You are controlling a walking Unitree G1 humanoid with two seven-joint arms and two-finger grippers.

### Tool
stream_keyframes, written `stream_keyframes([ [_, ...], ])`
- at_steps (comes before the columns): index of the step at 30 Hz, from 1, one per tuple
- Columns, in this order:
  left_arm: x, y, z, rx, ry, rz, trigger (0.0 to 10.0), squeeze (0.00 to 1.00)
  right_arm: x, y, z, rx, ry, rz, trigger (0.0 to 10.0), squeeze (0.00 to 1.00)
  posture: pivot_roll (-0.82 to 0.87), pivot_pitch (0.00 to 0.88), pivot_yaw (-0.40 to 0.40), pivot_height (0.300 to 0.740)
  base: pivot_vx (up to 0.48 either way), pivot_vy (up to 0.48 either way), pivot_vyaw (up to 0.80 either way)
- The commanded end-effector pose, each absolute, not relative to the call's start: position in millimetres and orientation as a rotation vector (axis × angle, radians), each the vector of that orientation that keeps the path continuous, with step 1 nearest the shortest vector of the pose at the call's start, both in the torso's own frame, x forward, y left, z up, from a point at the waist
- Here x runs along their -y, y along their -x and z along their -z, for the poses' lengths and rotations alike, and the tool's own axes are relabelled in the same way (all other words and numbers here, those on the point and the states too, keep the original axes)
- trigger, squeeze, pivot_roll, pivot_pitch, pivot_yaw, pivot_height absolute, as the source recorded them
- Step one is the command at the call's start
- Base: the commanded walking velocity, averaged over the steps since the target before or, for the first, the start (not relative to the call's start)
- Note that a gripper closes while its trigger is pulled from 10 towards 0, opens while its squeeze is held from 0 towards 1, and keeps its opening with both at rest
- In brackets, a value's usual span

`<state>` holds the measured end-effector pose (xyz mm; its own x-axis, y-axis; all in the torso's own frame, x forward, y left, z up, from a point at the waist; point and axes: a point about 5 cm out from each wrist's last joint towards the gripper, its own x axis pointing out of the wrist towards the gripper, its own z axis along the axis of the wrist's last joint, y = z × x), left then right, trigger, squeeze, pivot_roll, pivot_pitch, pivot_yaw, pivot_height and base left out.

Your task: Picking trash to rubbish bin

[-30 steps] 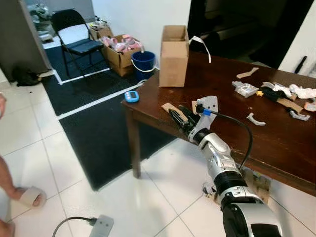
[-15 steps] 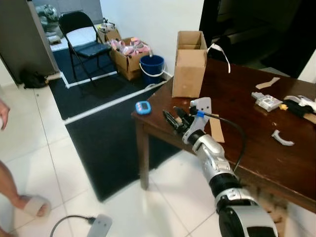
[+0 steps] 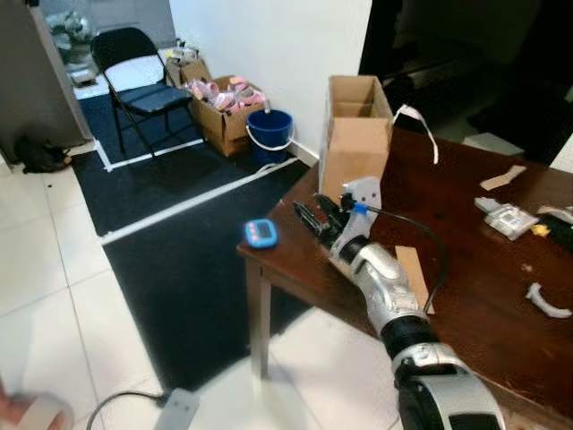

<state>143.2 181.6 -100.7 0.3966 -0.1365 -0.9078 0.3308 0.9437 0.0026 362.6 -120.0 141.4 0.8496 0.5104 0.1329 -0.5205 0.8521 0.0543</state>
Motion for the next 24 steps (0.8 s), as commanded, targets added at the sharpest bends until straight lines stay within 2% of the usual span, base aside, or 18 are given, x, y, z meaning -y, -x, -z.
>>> stream_keyframes([
  [1,-180,-138,103,-1.143,-0.181,0.296,10.0,0.00,122,-362,-138,0.093,-0.055,-0.548,10.0,0.00,0.00,0.006,0.019,0.740,0.000,0.000,-0.80],
  [5,-178,-136,104,-1.148,-0.182,0.299,10.0,0.00,123,-356,-134,0.073,0.005,-0.620,10.0,0.00,0.00,0.006,0.019,0.740,0.000,0.000,-0.63],
  [8,-178,-135,104,-1.150,-0.182,0.300,10.0,0.00,122,-351,-132,0.060,0.033,-0.689,10.0,0.00,0.00,0.005,0.017,0.740,0.000,0.000,0.00],
  [13,-179,-131,105,-1.160,-0.185,0.297,10.0,0.00,129,-324,-129,-0.030,0.129,-0.990,10.0,0.00,0.00,0.003,0.013,0.740,0.000,0.000,0.00],
  [15,-179,-130,106,-1.163,-0.186,0.295,10.0,0.00,130,-316,-127,-0.063,0.177,-1.048,10.0,0.00,0.00,0.004,0.012,0.740,0.000,0.000,0.00],
  [19,-179,-129,106,-1.163,-0.186,0.294,10.0,0.00,128,-315,-124,-0.095,0.216,-1.038,10.0,0.00,0.00,0.005,0.011,0.740,0.000,0.000,0.00],
  [22,-179,-129,106,-1.163,-0.186,0.298,10.0,0.00,124,-331,-116,-0.120,0.271,-0.850,10.0,0.00,0.00,0.006,0.010,0.740,0.000,0.000,0.00],
  [24,-178,-129,106,-1.163,-0.187,0.300,10.0,0.00,123,-334,-114,-0.134,0.252,-0.805,10.0,0.00,0.00,0.006,0.009,0.740,0.000,0.000,0.00],
])
